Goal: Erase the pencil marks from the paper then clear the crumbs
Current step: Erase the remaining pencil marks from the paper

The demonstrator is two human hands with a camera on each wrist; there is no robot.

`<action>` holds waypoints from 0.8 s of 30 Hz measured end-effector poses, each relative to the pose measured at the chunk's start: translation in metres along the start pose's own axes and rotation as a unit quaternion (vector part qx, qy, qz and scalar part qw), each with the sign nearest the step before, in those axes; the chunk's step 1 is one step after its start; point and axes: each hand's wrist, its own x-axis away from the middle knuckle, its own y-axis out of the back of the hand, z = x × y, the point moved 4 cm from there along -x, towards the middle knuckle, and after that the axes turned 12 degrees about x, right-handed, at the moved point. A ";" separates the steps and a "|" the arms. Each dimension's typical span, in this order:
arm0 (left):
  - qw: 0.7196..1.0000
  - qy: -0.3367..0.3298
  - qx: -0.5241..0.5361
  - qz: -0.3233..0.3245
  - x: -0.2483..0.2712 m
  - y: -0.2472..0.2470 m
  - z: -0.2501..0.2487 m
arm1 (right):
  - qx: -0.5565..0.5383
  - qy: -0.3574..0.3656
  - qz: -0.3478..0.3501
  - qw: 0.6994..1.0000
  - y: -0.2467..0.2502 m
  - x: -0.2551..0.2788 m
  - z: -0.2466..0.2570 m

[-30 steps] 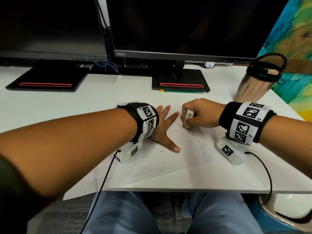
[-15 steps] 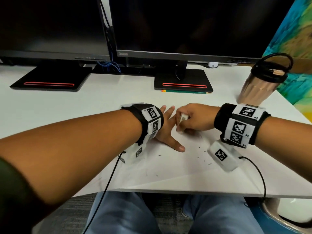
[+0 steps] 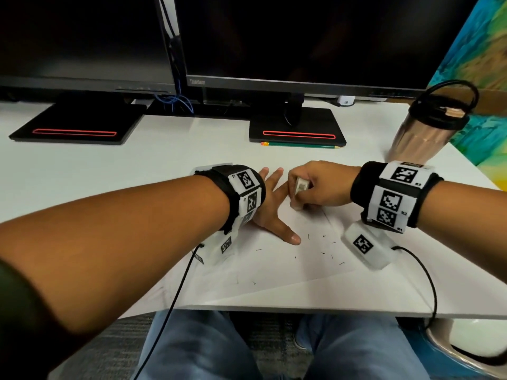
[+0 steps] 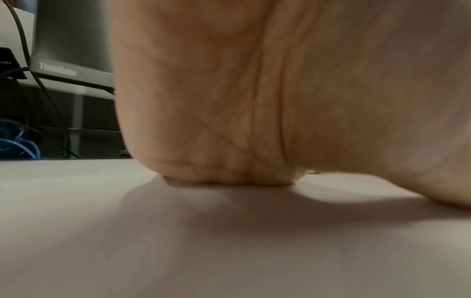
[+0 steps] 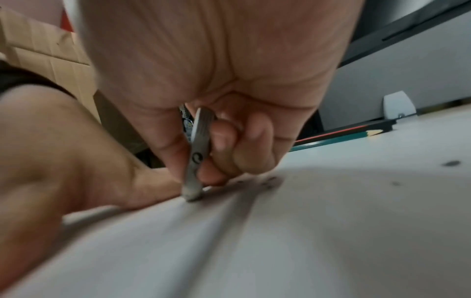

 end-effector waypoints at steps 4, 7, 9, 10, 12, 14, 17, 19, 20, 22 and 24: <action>1.000 0.005 -0.001 0.003 0.000 -0.001 -0.001 | 0.002 -0.005 0.001 1.000 0.005 0.000 -0.002; 1.000 0.007 -0.005 0.003 -0.001 0.000 -0.001 | 0.019 -0.001 -0.005 1.000 0.006 -0.002 -0.002; 1.000 0.008 -0.004 0.006 0.000 0.000 0.000 | -0.006 0.022 0.084 0.996 -0.005 0.002 0.005; 1.000 0.009 -0.005 0.006 0.000 0.000 0.000 | -0.009 0.022 0.090 0.996 -0.006 0.004 0.006; 1.000 0.007 -0.007 0.002 0.000 0.000 0.000 | 0.009 0.006 0.025 1.000 0.001 0.002 -0.001; 1.000 0.004 -0.007 -0.001 -0.001 0.000 -0.001 | 0.031 0.009 -0.023 0.999 0.005 0.004 -0.001; 1.000 0.005 -0.003 -0.001 0.000 0.000 0.000 | 0.021 0.056 0.070 0.996 -0.009 0.012 0.013; 1.000 0.004 -0.006 -0.003 0.000 0.000 0.000 | 0.017 0.052 0.060 0.997 -0.007 0.013 0.011; 1.000 0.003 -0.007 -0.005 0.000 0.000 0.000 | 0.018 0.037 0.028 0.999 -0.003 0.012 0.007; 1.000 0.002 -0.008 -0.006 -0.001 0.000 0.000 | 0.027 0.025 -0.014 0.999 0.000 0.010 0.003; 1.000 0.003 -0.004 -0.001 -0.001 0.000 0.000 | 0.029 0.048 0.026 0.998 -0.007 0.011 0.009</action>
